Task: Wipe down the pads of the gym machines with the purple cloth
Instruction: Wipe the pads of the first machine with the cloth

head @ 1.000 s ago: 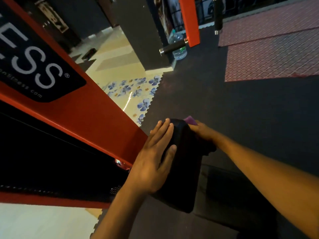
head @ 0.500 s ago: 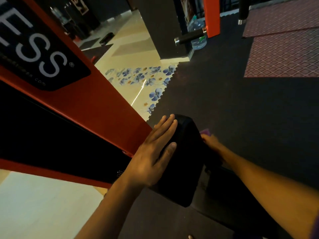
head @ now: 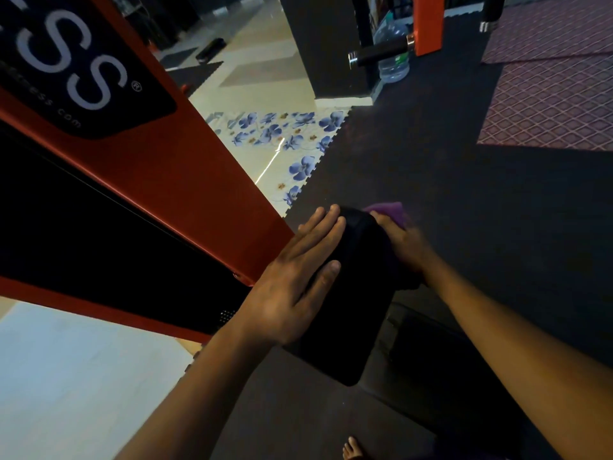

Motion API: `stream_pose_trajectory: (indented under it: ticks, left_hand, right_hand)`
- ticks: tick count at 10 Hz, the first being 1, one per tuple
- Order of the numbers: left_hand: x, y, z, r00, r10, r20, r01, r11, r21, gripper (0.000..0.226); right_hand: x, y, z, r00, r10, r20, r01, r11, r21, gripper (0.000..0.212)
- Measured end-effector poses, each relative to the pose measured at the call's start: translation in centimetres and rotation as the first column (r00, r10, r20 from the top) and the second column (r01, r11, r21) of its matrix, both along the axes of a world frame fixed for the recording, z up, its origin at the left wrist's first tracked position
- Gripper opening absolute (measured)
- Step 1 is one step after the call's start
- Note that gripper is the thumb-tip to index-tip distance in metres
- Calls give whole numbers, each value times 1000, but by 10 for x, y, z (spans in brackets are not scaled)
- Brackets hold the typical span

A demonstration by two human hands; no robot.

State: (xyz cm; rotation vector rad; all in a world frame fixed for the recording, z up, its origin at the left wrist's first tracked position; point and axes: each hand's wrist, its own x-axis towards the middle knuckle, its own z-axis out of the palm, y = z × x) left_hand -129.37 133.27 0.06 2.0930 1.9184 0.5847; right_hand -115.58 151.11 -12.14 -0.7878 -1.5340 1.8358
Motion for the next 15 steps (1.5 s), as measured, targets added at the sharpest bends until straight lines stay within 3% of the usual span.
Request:
stream_pose_trajectory:
  ticks: [1, 2, 5, 6, 8, 9, 10, 11, 13, 14, 15]
  left_hand:
    - [1, -1, 0, 1000, 5, 5, -5, 1000, -3, 56]
    - [0, -1, 0, 1000, 2, 3, -2, 1000, 5, 56]
    - [0, 0, 0, 1000, 6, -1, -6, 1000, 6, 55]
    - [1, -2, 1, 1000, 7, -5, -7, 1000, -1, 55]
    - [0, -2, 0, 1000, 6, 4, -6, 1000, 2, 55]
    - [-1, -1, -1, 1000, 7, -5, -7, 1000, 9, 54]
    - [1, -2, -2, 1000, 13, -10, -13, 1000, 6, 54]
    - [2, -1, 1, 1000, 20, -10, -19, 1000, 13, 54]
    - [-2, -3, -5, 1000, -1, -5, 2, 1000, 24, 53]
    - [0, -3, -5, 1000, -10, -10, 11, 999, 42, 54]
    - [1, -4, -5, 1000, 11, -18, -10, 999, 47, 54]
  right_hand:
    - [0, 8, -51, 981, 46, 189, 4, 968, -252, 20]
    - [-8, 13, -108, 936, 42, 350, 96, 924, -369, 48]
    - [-1, -4, -151, 948, 6, 318, 150, 873, -465, 31]
    - [17, -5, -176, 925, 15, 379, 153, 900, -408, 17]
    - [49, -12, -213, 867, -11, 498, 230, 896, -379, 13]
    - [42, -34, -199, 935, -98, 340, 276, 804, -527, 15]
    - [12, -63, -169, 965, -259, 49, 220, 689, -690, 25]
    - [-1, -71, -145, 962, -273, 20, 204, 669, -715, 32]
    - [3, -131, -142, 940, -278, 196, 330, 609, -721, 31]
    - [12, -189, -143, 965, -22, 262, 226, 577, -784, 46]
    - [9, -186, -154, 951, -23, 309, 266, 573, -775, 44]
